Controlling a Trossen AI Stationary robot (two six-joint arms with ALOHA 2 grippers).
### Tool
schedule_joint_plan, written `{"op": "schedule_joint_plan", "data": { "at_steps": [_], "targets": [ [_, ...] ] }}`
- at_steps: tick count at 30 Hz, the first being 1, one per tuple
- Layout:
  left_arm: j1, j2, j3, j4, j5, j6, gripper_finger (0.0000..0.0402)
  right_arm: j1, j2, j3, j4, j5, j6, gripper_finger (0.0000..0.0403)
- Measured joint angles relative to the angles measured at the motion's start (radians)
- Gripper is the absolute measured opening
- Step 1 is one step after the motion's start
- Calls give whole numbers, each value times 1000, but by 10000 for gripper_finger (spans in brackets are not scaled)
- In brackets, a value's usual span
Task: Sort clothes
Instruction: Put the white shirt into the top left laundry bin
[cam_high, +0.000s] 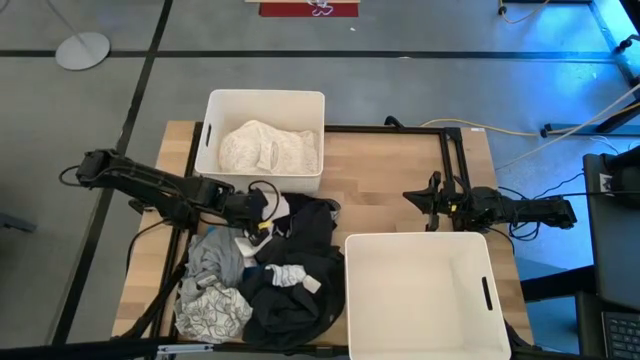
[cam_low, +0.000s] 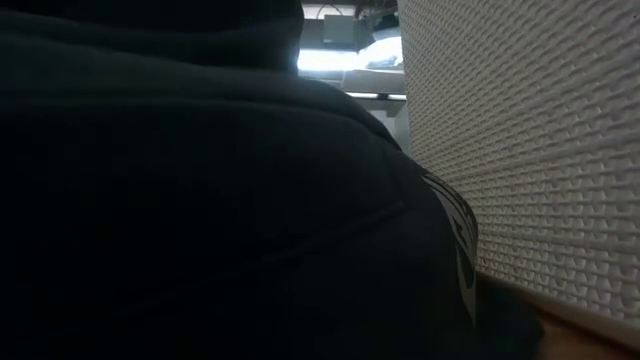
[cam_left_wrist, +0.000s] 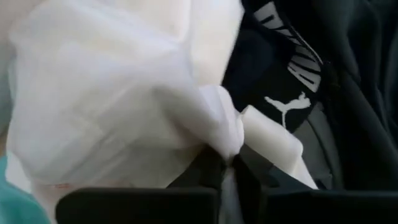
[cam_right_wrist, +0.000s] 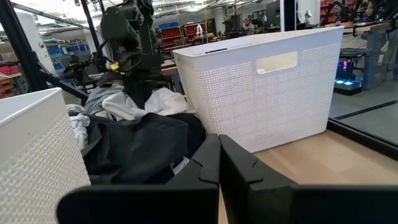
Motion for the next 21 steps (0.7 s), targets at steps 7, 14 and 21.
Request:
{"op": "schedule_joint_plan", "data": {
  "at_steps": [7,14,21],
  "targets": [
    [0,0,67,96,1,174,11,0,0,0,0,0,0,3],
    [-1,0,204,120,-59,319,10,0,0,0,0,0,1,3],
    [9,0,338,142,-283,544,17,0,0,0,0,-1,-4,3]
  ]
}}
